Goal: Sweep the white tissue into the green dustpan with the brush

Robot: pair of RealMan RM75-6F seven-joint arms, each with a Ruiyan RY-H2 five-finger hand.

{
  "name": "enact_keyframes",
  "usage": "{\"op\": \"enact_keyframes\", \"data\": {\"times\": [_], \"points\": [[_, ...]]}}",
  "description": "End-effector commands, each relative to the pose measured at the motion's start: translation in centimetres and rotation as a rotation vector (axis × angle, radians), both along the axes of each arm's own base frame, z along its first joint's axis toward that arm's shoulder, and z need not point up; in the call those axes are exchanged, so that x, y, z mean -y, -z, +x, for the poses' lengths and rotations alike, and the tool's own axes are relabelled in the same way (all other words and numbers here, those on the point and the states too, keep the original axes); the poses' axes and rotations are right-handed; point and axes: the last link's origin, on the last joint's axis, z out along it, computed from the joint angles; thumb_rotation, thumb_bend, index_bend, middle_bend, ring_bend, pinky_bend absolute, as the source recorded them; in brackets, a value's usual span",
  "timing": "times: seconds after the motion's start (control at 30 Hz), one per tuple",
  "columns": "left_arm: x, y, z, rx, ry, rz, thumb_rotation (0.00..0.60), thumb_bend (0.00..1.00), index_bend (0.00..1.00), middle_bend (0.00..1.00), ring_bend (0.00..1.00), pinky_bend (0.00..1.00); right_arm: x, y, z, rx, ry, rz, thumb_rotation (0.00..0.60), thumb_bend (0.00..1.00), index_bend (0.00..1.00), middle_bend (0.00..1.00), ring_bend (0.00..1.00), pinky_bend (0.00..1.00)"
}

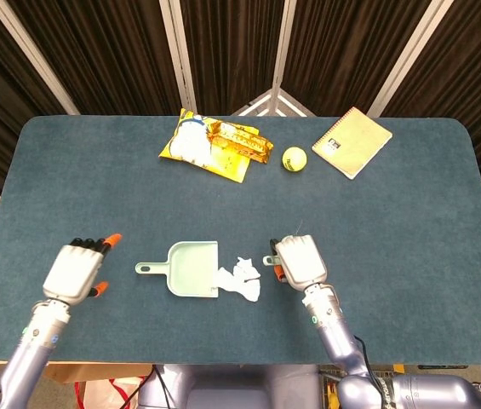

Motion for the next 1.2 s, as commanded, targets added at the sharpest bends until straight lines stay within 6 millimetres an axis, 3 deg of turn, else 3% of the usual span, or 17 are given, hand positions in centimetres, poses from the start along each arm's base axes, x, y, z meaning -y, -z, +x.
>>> {"op": "enact_keyframes", "data": {"times": [0.03,0.17,0.33,0.67,1.2], "points": [[-0.4,2.5,2.5,-0.013,0.021,-0.039,0.6,0.12,0.27,0.56,0.57,0.56,0.0,-0.1,0.0,0.001,0.0,-0.002,0.6,0.38,0.78,0.97,0.96,0.88],[-0.5,4.1,3.6,-0.029,0.015,-0.053,0.6,0.19,0.35,0.81,0.82,0.8,0.0,-0.4,0.0,-0.001,0.002,-0.005,0.6,0.38,0.78,0.97,0.96,0.88],[-0.4,5.6,4.0,-0.032,-0.035,-0.083,0.6,0.22,0.41,0.96,0.97,0.95,0.1,-0.7,-0.2,-0.001,0.003,-0.005,0.6,0.38,0.78,0.97,0.96,0.88],[-2.0,7.1,4.0,-0.051,-0.122,-0.069,0.6,0.31,0.4,1.0,1.0,0.99,0.2,-0.7,-0.6,-0.002,0.007,-0.001,0.6,0.38,0.78,0.97,0.96,0.88],[-2.8,9.0,4.2,-0.034,-0.197,-0.089,0.6,0.37,0.4,1.0,1.0,0.99,0.3,-0.5,-1.1,-0.006,0.013,0.003,0.6,0.38,0.78,0.97,0.96,0.88]]}}
